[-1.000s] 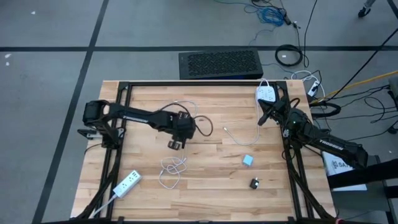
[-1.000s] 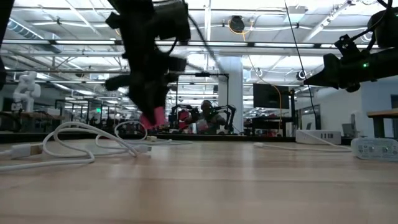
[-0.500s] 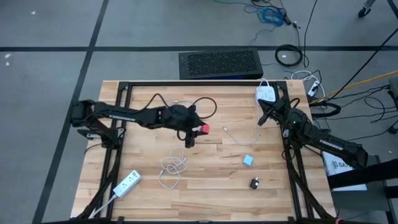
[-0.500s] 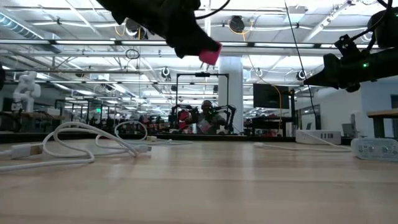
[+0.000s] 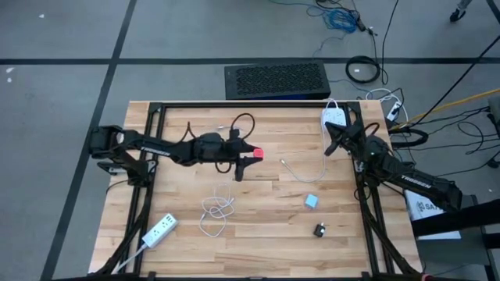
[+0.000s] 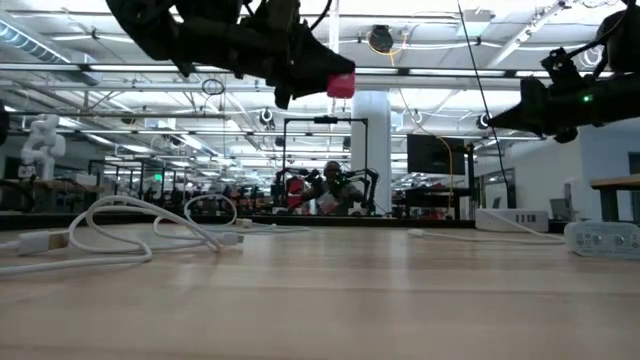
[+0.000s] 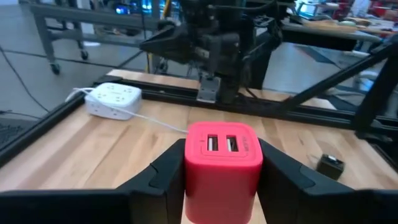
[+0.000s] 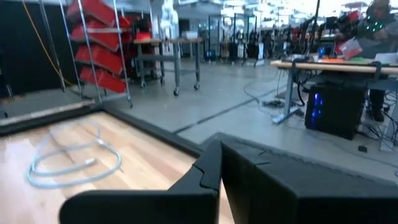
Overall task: Insert USB
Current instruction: Insert the pink charger adapter into the bottom white outlet extension
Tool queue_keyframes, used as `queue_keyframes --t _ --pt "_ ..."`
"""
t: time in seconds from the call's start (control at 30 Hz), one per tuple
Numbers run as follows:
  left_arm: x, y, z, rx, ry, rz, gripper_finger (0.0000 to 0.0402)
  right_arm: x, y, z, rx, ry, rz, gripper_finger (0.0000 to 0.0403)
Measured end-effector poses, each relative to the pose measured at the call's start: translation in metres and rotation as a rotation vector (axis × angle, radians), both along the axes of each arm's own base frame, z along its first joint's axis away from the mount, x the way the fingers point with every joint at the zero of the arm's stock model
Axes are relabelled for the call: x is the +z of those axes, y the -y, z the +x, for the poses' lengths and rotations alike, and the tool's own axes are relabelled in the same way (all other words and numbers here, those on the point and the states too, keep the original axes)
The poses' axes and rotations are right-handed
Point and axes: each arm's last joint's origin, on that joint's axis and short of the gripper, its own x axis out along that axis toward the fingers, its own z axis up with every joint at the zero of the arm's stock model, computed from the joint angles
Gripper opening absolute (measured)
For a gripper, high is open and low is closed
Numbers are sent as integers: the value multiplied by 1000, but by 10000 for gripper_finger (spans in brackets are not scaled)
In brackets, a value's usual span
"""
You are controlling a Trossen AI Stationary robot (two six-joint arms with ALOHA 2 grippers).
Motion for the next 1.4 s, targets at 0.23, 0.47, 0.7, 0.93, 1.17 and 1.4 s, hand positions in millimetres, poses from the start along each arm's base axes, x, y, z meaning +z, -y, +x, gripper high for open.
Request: queue_keyframes --t 0.23,0.47,0.7,0.93,1.17,1.4 --pt "6 2 1 -1 64 16 152 22 -2 -3 45 435 96 0" --pt "6 2 1 -7 64 72 152 28 -9 2 359 434 77 0" --pt "13 2 1 -7 128 95 152 17 -13 18 552 325 198 26" --pt "20 0 1 -20 206 90 152 32 -20 41 631 218 148 127" --pt "17 -4 3 -10 211 73 152 67 -18 88 658 73 118 181" --pt "16 -4 3 -31 212 72 152 85 -10 153 680 -127 165 182"
